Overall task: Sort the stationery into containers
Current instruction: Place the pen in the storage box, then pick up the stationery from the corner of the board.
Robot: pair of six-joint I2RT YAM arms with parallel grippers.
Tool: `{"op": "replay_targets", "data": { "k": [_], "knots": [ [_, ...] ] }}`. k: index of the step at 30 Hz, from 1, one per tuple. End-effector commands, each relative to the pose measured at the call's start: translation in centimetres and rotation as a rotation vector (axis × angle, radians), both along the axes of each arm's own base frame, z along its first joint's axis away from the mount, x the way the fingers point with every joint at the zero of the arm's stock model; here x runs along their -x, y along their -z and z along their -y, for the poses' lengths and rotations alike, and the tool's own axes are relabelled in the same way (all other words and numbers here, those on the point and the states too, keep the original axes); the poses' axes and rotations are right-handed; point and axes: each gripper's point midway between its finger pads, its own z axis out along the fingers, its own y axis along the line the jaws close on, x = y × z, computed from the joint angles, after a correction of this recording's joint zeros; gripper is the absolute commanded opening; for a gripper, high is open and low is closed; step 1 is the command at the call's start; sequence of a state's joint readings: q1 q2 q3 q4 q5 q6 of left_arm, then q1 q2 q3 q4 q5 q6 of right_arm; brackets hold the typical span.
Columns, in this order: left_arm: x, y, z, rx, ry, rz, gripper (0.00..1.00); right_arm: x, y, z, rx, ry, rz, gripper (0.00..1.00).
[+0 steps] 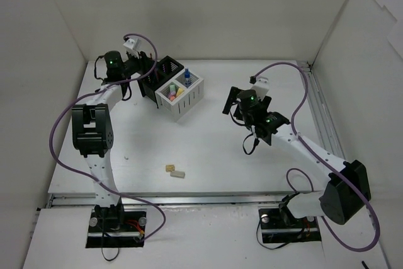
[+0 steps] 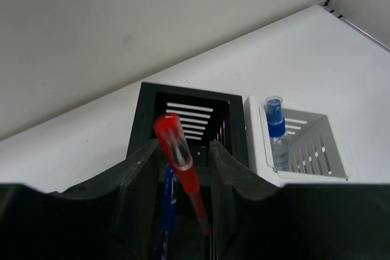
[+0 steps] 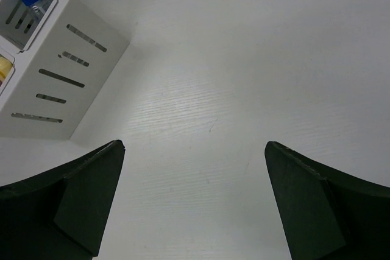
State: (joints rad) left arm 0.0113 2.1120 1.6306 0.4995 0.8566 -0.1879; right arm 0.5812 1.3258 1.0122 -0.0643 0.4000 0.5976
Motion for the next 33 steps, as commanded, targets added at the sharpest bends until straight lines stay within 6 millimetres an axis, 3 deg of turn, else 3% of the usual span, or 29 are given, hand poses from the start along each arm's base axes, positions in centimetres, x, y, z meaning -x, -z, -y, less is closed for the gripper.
{"op": "replay_targets", "data": {
  "k": [1, 4, 9, 10, 11, 13, 14, 16, 17, 18, 19, 20, 21, 23, 25, 31, 32, 33],
  "knots": [
    [1.4, -6.6, -0.2, 0.027, -0.024, 0.167, 0.33, -1.2, -2.8, -0.8, -0.063, -0.018, 0.063, 0.98],
    [2.0, -6.0, -0.1, 0.019, -0.017, 0.14, 0.51, -0.8, -3.1, -0.7, -0.075, -0.024, 0.07, 0.98],
    [3.9, -6.4, -0.1, 0.015, -0.014, 0.137, 0.55, 0.7, -3.4, 0.0, -0.094, -0.034, 0.085, 0.98],
    [4.5, -7.5, -0.1, 0.011, -0.014, 0.154, 0.58, 1.1, -4.2, 0.3, -0.111, -0.028, 0.106, 0.98],
    [5.0, -7.7, -0.1, 0.01, -0.012, 0.147, 0.69, 1.6, -3.6, 0.6, -0.105, -0.03, 0.097, 0.98],
    [6.4, -8.9, -0.1, 0.007, -0.014, 0.153, 0.95, 2.2, -4.2, 0.8, -0.111, -0.052, 0.115, 0.98],
    [7.0, -8.9, -0.2, 0.007, -0.019, 0.134, 1.0, 2.6, -3.6, 0.8, -0.103, -0.068, 0.103, 0.98],
    [8.9, -9.9, 0.2, 0.002, -0.035, 0.122, 1.0, 3.2, -3.7, 0.5, -0.069, -0.133, 0.106, 0.98],
    [9.7, -9.1, 0.3, -0.002, -0.052, 0.059, 1.0, 3.5, -3.3, 0.4, -0.053, -0.15, 0.102, 0.98],
    [11.5, -9.8, 1.0, -0.011, -0.059, 0.047, 1.0, 3.6, -3.1, 0.4, -0.035, -0.167, 0.099, 0.98],
    [11.8, -9.6, 0.7, -0.022, -0.117, 0.018, 1.0, 4.0, -2.8, 0.3, 0.002, -0.196, 0.093, 0.98],
    [13.2, -7.8, 0.9, -0.043, -0.129, -0.081, 1.0, 4.2, -2.4, 0.3, 0.019, -0.201, 0.086, 0.98],
    [15.4, -7.7, 2.2, -0.063, -0.116, -0.097, 1.0, 4.3, -2.1, 0.5, 0.038, -0.204, 0.082, 0.98],
    [17.2, -5.7, 1.9, -0.077, -0.22, -0.2, 1.0, 4.6, -1.4, 0.9, 0.065, -0.189, 0.069, 0.98],
    [20.6, -3.1, 2.8, -0.092, -0.26, -0.308, 1.0, 4.6, -0.9, 1.5, 0.084, -0.164, 0.064, 0.98],
    [28.8, 5.4, 1.5, -0.199, -0.432, -0.632, 1.0, 5.1, 0.1, 2.7, 0.119, -0.133, 0.05, 0.98],
    [30.0, 6.2, 2.3, -0.206, -0.412, -0.658, 1.0, 5.2, 0.3, 2.8, 0.117, -0.126, 0.046, 0.98],
    [31.5, 8.5, 2.3, -0.223, -0.405, -0.711, 1.0, 5.3, 0.5, 2.9, 0.117, -0.122, 0.04, 0.98]
  ]
}}
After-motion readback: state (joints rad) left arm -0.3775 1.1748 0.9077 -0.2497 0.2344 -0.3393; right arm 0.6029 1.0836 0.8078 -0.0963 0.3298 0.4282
